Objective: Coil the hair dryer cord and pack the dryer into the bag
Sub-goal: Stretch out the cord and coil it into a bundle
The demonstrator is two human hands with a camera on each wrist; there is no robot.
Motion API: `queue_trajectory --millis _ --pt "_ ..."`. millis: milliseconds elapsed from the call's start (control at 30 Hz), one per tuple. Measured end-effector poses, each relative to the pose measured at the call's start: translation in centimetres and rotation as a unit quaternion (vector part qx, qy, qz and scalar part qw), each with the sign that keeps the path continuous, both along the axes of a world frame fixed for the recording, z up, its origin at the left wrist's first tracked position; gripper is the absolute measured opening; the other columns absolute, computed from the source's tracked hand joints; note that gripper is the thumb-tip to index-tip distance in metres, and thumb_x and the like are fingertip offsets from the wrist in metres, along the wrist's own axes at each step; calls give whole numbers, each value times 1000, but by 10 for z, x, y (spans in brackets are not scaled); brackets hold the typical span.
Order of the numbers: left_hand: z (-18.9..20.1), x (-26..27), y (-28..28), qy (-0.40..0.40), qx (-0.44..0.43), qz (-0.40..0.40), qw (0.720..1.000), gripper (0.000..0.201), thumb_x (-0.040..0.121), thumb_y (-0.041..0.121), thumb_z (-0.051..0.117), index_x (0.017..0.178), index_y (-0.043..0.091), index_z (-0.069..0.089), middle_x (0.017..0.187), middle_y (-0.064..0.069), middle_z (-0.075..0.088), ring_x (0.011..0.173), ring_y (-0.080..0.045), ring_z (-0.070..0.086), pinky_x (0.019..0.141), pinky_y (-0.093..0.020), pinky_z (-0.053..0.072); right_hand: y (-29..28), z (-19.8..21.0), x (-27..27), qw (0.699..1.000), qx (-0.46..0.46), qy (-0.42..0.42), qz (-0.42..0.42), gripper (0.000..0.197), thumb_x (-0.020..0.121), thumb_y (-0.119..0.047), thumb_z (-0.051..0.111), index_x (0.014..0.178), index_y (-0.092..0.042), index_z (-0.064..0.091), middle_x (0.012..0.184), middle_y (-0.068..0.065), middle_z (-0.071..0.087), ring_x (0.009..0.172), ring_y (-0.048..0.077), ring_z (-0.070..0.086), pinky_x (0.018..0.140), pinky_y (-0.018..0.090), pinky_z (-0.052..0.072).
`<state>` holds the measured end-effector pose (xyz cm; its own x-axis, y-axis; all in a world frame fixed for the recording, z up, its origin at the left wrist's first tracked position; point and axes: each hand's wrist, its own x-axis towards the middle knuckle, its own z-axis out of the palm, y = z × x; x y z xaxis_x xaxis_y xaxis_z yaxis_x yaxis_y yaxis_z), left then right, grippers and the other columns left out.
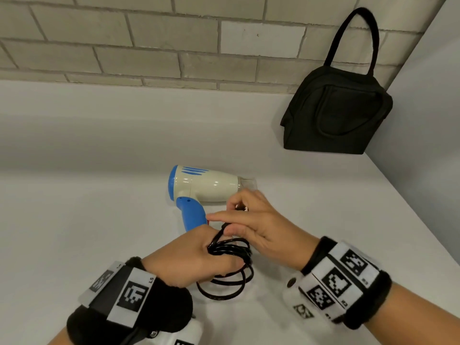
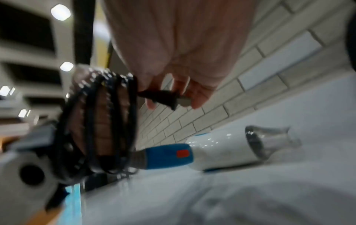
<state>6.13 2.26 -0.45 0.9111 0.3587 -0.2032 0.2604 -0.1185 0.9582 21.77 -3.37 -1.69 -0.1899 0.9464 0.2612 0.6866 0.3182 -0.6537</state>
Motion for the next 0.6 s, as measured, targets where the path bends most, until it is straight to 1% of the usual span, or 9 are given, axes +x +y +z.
queue_trajectory --millis 67,133,200,267,333,367,433,500,600 --pt "-3 0 -1 -13 0 27 1000 18 54 45 57 45 30 51 35 11 43 35 -1 37 41 -10 31 -4 -3 -5 994 -63 85 -23 43 88 -39 40 118 -16 59 95 -11 47 98 5 45 91 10 34" --pt "-4 1 -1 -23 -40 57 997 18 54 43 59 46 29 52 35 10 41 34 -3 35 40 -12 32 -8 -4 -6 985 -78 148 -50 41 89 -35 38 116 -14 60 99 -12 56 100 2 53 90 12 39" --pt "-2 2 -1 -41 -63 67 995 20 58 44 60 48 28 55 32 8 39 31 -4 33 41 -16 34 -13 -1 -8 975 -91 194 -60 45 88 -48 39 117 -21 58 106 -9 61 103 0 56 92 13 40" --pt "-1 2 -1 -44 -21 67 997 23 62 49 56 49 31 59 29 6 42 33 -7 39 48 -19 41 -18 -2 -12 973 -113 196 -50 52 74 -59 53 120 -33 51 114 -6 60 108 1 54 95 16 41" --pt "1 2 -1 -47 -3 70 996 23 65 50 56 49 34 61 31 6 48 38 -6 47 51 -12 42 -22 -4 -16 974 -122 184 -61 59 64 -47 69 119 -38 49 115 -9 60 108 0 55 97 20 42" --pt "2 2 -1 -46 -4 73 996 25 69 47 59 48 33 61 32 7 49 40 -6 49 50 -9 41 -23 -5 -17 974 -117 184 -68 58 64 -38 71 119 -38 50 114 -11 61 107 0 56 97 21 43" --pt "2 2 -1 -29 0 83 996 36 78 42 62 44 32 62 33 6 51 48 -10 57 53 -8 43 -25 -7 -17 975 -93 185 -84 48 70 -30 64 115 -41 52 108 -17 62 104 -1 57 94 19 45" --pt "2 3 -2 -11 -2 101 995 36 77 35 60 42 30 63 34 5 53 53 -11 63 55 -9 45 -26 -9 -16 973 -76 192 -101 41 73 -27 56 112 -39 56 103 -24 60 103 -2 58 91 15 45" --pt "4 6 -4 -4 5 126 992 28 79 20 63 51 22 63 39 4 58 43 -1 58 47 -6 40 -27 -11 -15 963 -74 224 -132 40 72 -17 53 104 -40 58 100 -22 63 100 -2 61 89 15 46"
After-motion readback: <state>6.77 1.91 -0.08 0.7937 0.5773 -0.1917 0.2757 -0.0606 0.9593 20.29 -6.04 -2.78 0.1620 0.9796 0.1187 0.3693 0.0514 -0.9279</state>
